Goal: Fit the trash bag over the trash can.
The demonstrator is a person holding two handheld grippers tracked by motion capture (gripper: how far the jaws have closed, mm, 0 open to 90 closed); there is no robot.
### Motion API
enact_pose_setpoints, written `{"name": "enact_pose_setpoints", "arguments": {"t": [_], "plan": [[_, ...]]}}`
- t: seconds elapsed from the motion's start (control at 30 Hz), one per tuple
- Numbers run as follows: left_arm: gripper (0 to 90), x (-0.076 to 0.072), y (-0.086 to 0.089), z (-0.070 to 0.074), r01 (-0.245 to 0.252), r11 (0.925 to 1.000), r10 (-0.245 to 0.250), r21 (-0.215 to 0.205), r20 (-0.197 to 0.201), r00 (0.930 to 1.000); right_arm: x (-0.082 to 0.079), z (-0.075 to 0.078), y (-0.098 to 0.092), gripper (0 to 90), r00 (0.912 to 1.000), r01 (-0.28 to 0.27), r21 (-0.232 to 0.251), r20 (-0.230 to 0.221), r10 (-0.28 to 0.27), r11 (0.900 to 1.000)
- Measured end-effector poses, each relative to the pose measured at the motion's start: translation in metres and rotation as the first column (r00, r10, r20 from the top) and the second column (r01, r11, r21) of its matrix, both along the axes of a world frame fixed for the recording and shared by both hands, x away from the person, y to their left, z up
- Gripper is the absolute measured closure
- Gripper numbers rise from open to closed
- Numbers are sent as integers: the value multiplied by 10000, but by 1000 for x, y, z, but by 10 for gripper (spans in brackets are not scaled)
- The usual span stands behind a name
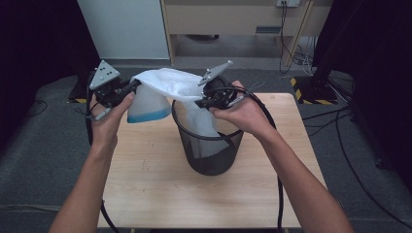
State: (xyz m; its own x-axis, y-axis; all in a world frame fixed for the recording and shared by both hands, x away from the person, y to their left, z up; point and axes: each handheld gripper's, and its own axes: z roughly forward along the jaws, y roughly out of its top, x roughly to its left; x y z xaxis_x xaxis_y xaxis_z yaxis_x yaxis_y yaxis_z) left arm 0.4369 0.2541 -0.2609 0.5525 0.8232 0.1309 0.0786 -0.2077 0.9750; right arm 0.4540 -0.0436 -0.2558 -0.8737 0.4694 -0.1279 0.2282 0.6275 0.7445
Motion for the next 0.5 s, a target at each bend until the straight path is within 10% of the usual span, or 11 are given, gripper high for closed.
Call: {"name": "enact_pose_setpoints", "arguments": {"t": [0.33, 0.5], "plan": [[880, 7, -34, 7, 301, 9984, -306, 488, 80, 9995, -6, 1, -15, 493, 9998, 140, 232, 102, -143, 9996], [880, 9, -39, 9, 284, 9979, -290, 585, 80, 9995, -14, 3, -15, 439, 9997, 13, 377, 247, -23, 9993]]}}
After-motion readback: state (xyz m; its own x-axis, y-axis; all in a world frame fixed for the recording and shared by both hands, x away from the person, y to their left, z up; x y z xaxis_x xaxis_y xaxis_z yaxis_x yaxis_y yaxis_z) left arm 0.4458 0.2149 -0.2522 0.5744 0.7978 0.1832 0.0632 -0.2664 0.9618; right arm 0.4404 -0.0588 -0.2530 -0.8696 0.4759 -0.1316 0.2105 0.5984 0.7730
